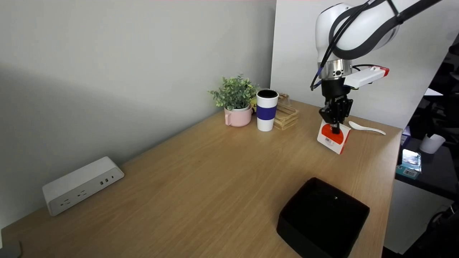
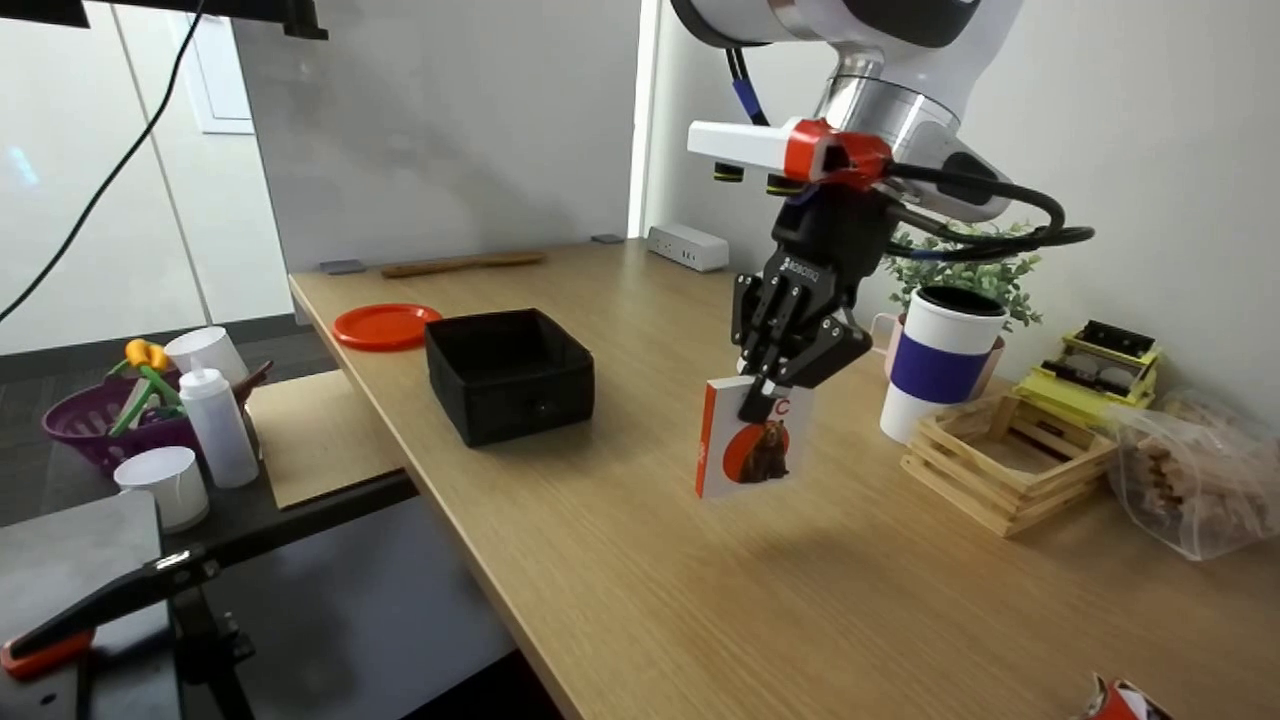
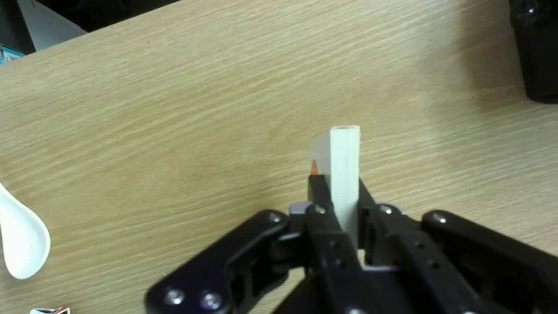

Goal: Put the alphabet booklet on the table

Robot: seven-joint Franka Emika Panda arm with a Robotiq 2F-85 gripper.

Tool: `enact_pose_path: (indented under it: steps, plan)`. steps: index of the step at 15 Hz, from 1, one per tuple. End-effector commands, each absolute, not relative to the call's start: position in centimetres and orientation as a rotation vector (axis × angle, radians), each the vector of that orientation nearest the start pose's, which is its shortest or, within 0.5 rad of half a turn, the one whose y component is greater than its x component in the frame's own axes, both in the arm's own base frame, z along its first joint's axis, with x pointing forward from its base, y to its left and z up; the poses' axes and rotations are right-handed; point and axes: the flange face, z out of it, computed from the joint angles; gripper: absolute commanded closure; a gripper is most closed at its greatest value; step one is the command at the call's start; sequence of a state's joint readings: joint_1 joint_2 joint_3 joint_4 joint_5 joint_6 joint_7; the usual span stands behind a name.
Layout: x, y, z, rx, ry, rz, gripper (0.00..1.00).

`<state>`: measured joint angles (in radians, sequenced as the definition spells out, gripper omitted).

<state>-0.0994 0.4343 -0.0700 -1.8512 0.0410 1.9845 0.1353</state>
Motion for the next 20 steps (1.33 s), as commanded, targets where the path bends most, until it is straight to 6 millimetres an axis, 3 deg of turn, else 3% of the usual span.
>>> enact_pose_path:
  steps: [1,9,10,11,18,20]
  plan:
    - [60.0,-10.3,26.9,-3.039,0.490,0.492,0.96]
    - [60.0,-10.4,26.6,-3.033,0.483,0.504,0.96]
    - [60.0,-10.3,26.6,-3.033,0.484,0.504,0.74]
    - [60.0,-10.3,26.7,-3.033,0.487,0.503,0.60]
    - [60.0,-10.1,27.4,-3.037,0.486,0.499,0.11]
    - [59.8,-9.7,28.5,-3.040,0.471,0.480,0.00]
